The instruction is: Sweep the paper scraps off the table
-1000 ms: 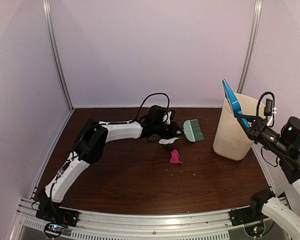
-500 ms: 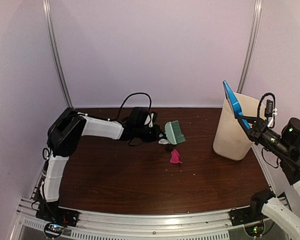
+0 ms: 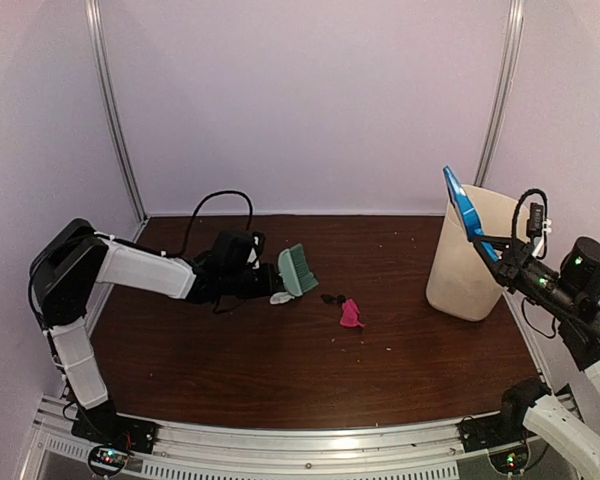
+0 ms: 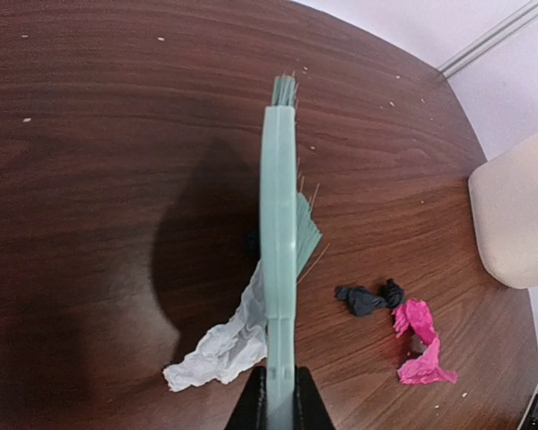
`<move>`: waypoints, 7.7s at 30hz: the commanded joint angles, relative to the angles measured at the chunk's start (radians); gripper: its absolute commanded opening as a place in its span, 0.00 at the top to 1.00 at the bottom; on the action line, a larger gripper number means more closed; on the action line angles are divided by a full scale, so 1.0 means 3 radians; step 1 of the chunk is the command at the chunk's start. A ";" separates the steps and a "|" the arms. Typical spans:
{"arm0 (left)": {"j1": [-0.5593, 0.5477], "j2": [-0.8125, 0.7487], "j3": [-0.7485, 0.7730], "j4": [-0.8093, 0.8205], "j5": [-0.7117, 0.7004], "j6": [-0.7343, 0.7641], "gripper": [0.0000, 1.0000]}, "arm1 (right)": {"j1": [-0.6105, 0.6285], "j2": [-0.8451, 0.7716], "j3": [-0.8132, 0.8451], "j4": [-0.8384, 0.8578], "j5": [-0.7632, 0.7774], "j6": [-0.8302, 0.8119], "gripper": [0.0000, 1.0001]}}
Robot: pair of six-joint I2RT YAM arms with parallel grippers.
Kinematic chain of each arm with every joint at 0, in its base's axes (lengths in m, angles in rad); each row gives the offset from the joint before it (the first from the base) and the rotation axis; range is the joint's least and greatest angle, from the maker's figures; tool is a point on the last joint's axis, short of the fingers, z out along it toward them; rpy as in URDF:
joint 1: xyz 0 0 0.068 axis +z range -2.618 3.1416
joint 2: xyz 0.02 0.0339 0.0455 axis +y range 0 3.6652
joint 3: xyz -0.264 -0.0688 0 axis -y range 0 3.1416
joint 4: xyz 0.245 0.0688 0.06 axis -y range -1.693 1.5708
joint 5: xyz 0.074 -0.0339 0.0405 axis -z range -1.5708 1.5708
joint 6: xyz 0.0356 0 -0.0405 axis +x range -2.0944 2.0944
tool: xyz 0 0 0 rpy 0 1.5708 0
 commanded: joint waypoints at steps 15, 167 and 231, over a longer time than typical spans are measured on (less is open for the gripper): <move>0.0004 -0.1814 -0.0970 -0.0686 -0.0632 0.0392 1.00 | 0.0102 0.0187 -0.0059 0.0180 0.0004 -0.0026 1.00; -0.0717 -0.1044 0.0094 -0.1693 -0.1022 0.1483 1.00 | 0.3993 0.3562 0.0234 -0.0187 0.3086 -0.0561 1.00; -0.0660 -0.1919 -0.0722 -0.2468 -0.1938 0.0619 1.00 | 0.3681 0.4396 0.0621 0.1009 0.2841 -0.1553 1.00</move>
